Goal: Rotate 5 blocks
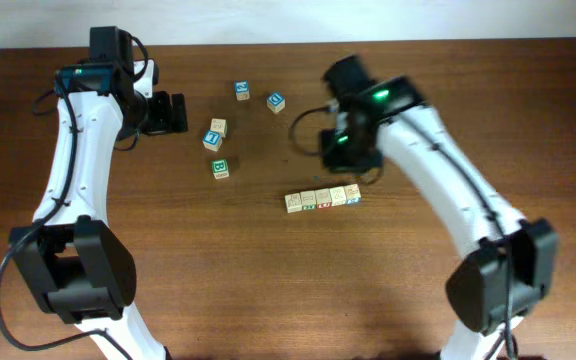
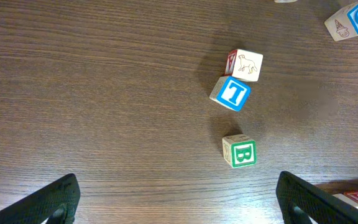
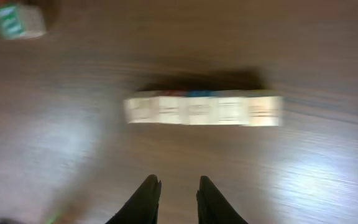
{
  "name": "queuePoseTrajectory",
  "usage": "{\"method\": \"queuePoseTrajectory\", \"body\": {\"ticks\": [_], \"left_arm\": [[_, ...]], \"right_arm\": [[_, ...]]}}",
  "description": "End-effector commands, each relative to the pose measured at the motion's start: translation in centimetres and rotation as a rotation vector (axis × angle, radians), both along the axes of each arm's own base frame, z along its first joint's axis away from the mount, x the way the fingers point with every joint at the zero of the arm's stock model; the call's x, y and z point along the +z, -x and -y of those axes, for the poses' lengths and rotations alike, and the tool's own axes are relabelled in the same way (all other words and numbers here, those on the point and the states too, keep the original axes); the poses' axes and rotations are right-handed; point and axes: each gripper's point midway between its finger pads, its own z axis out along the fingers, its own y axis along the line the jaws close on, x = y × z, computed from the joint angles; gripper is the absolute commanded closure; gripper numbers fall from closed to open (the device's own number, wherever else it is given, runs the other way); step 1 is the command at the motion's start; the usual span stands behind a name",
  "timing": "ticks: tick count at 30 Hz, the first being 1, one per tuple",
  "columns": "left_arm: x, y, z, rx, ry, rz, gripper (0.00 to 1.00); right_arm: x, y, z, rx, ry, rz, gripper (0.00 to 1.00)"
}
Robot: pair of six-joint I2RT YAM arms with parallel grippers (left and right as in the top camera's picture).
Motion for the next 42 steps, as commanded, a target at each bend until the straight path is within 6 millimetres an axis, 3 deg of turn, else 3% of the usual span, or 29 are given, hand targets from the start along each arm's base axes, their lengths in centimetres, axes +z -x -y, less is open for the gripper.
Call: {"method": "queuePoseTrajectory", "body": {"ticks": [1,5,9,12,17,21,25,31,35,38,40,42], "left_arm": [[0.2,-0.3,0.4,0.007,0.029,0.005,0.01],[0.6,-0.4,2.9,-0.043,0.168,0.014,0.01],[1.3,-0.1,5.5,-0.096,0.306,0.014,0.01],[1.3,0.0,6.3,-0.114,0.309,0.011,0.02],[0.7,0.2,7.5,-0.124,0.261,-0.006,0.21],[-0.7,0.6,7.8,-0.013,0.213,-0.067,0.24],[-2.3,0.8,8.9,-0.021,0.203,-0.109,0.24],[-3.6,0.9,9.4,-0.022,0.203,-0.144,0.24],[-3.9,1.3,8.8,0.069,0.186,-0.174,0.3],[-4.0,1.8,8.6,0.123,0.192,-0.2,0.31],[-4.1,2.4,8.9,0.129,0.192,-0.228,0.33],[-4.8,3.9,9.8,0.13,0.184,-0.286,0.38]], "right_arm": [[-1.2,-1.1,5.4,-0.008,-0.029,-0.036,0.79],[-4.2,-0.9,8.7,0.029,-0.236,-0.063,0.77],[-8.4,0.3,10.8,-0.019,-0.252,-0.092,0.76],[-11.0,0.9,10.5,-0.012,-0.255,-0.08,0.76],[-12.7,0.5,8.4,0.056,-0.252,-0.015,0.77],[-13.3,-0.3,6.4,0.096,-0.234,0.022,0.78],[-14.8,0.1,6.0,0.105,-0.174,-0.004,0.81],[-14.7,0.1,5.7,0.108,-0.195,-0.005,0.83],[-11.6,-1.0,4.0,0.121,-0.292,0.006,0.82],[-7.4,-2.4,4.3,0.116,-0.273,0.018,0.79],[-6.3,-2.5,4.8,0.103,-0.256,0.006,0.79],[-6.4,-1.6,5.7,0.077,-0.252,-0.041,0.79]]}}
